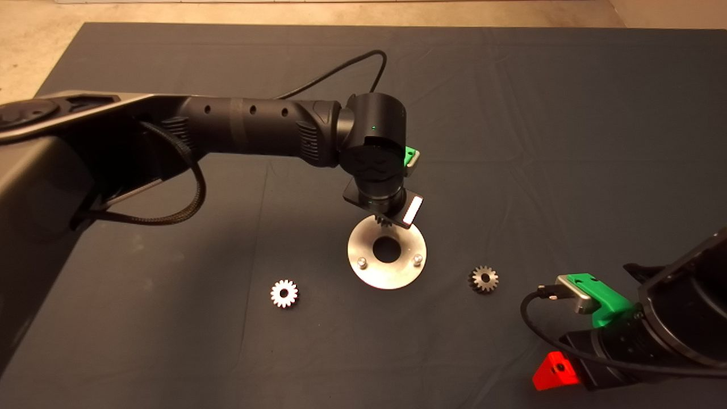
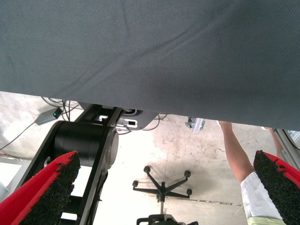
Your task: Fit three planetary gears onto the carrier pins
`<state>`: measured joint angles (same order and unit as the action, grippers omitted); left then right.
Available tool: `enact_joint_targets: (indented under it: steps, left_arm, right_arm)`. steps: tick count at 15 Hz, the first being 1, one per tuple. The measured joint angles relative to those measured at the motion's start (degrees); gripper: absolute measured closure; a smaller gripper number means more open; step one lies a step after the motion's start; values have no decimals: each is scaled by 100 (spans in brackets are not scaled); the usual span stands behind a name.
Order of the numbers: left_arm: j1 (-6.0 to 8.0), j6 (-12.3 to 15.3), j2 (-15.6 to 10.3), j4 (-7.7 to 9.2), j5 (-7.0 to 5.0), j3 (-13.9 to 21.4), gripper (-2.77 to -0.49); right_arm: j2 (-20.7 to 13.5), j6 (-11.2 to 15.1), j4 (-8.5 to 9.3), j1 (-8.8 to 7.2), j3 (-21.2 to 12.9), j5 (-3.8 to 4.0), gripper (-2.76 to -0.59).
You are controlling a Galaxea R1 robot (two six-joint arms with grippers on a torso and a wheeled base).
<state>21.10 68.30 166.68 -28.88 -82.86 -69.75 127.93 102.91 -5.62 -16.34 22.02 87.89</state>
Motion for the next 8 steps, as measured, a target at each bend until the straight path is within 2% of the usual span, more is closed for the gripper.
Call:
enact_joint_targets:
  steps: [8]
  left_arm:
    - [0,0,0,0,19,0,-94]
  right_arm:
    - [0,0,0,0,0,0,-275]
